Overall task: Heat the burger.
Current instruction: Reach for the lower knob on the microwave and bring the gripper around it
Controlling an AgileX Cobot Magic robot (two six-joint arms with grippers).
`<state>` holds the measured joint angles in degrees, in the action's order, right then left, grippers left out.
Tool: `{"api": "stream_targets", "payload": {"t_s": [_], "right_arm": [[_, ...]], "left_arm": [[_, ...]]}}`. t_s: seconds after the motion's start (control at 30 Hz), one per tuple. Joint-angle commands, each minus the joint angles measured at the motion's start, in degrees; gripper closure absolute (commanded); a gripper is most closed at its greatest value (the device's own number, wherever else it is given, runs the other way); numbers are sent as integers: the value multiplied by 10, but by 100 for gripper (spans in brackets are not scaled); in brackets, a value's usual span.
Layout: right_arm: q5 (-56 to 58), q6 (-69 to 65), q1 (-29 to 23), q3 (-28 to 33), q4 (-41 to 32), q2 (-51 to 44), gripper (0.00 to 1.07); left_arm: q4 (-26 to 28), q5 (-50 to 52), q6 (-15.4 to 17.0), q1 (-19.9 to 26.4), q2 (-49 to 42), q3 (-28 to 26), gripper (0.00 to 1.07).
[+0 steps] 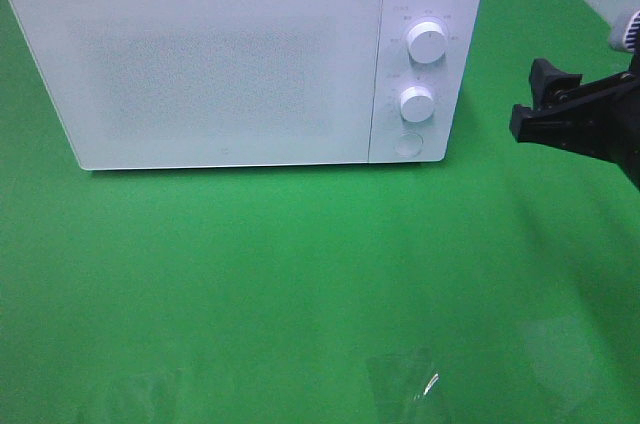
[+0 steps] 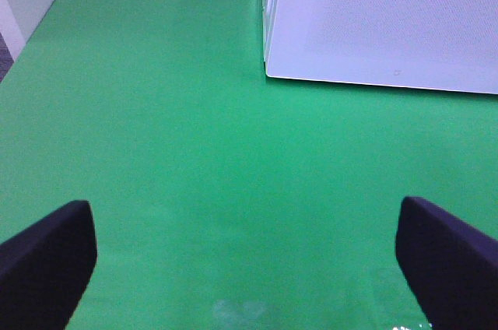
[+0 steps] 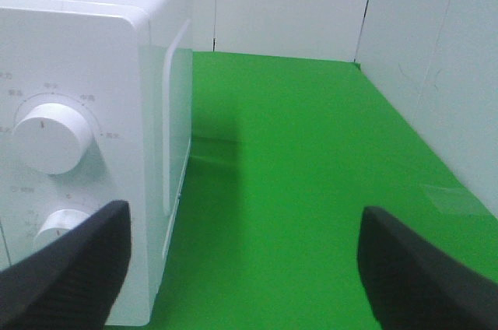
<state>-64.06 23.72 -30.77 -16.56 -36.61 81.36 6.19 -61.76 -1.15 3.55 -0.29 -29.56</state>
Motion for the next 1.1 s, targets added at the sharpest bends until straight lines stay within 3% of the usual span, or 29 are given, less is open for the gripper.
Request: {"api": "stream_targets", "payload": {"t_s": [0.03,0.23,0.47,1.1], "right_arm": [[-37,11,-30,0,-28,15,31],[-85,11,-102,-13,-88,70,31],[-89,11,-136,-60,-92,128,31],[-95,7,-136,-162,-91,245,31]], "left_arm": [[3,7,2,1,-10,0,7],[3,7,2,1,-10,0,7],[3,7,2,1,-10,0,7],[3,7,2,1,-10,0,7]]}}
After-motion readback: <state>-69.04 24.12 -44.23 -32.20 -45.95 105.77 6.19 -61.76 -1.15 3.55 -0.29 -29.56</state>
